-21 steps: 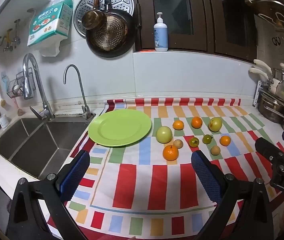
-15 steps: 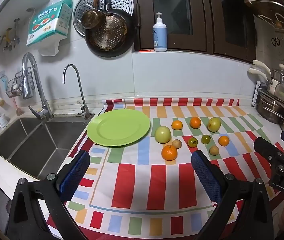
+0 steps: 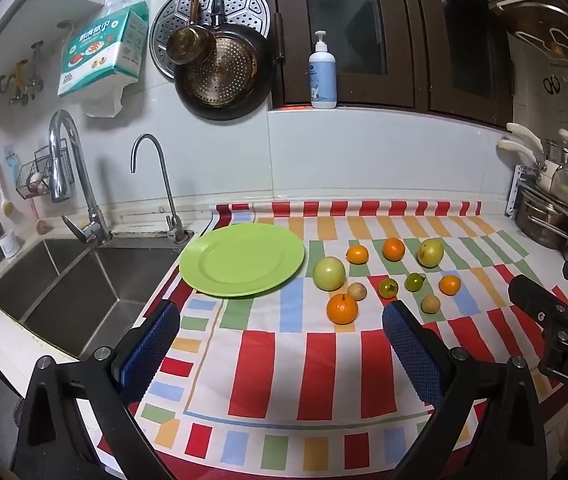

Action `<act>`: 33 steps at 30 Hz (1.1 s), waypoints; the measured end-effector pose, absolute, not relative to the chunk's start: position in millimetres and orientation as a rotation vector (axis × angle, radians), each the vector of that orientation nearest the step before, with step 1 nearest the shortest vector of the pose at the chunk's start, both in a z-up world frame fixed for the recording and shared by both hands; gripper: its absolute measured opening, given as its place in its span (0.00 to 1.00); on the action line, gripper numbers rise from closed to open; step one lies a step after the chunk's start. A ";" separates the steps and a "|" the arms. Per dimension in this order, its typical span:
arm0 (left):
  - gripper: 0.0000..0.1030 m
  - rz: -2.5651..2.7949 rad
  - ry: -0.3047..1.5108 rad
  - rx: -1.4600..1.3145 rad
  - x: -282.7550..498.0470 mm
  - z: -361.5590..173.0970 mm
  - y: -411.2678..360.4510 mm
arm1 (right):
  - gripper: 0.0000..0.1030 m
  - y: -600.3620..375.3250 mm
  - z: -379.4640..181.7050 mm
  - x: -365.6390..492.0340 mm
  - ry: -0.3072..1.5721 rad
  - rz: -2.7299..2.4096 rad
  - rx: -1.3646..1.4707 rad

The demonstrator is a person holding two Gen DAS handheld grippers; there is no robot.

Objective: Organize fruits

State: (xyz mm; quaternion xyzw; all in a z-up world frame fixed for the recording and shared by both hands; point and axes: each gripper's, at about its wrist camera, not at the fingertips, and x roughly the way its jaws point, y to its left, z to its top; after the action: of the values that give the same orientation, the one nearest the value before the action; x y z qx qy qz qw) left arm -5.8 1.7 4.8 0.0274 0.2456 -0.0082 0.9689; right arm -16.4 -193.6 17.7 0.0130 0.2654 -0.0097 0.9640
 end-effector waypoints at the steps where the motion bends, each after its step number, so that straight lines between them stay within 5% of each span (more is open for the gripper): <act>1: 1.00 -0.018 0.496 0.055 -6.0 5.2 2.2 | 0.99 -193.2 17.6 -17.7 0.534 -0.020 0.027; 33: 1.00 -0.026 0.486 0.051 -3.6 10.8 -2.4 | 0.99 -192.1 19.4 -18.7 0.524 -0.023 0.023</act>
State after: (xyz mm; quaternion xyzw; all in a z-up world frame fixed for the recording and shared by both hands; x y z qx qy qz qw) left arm -3.6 -2.4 10.8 0.0252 0.2406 -0.0130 0.9702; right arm -18.7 -192.1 19.4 0.0114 0.2589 -0.0116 0.9658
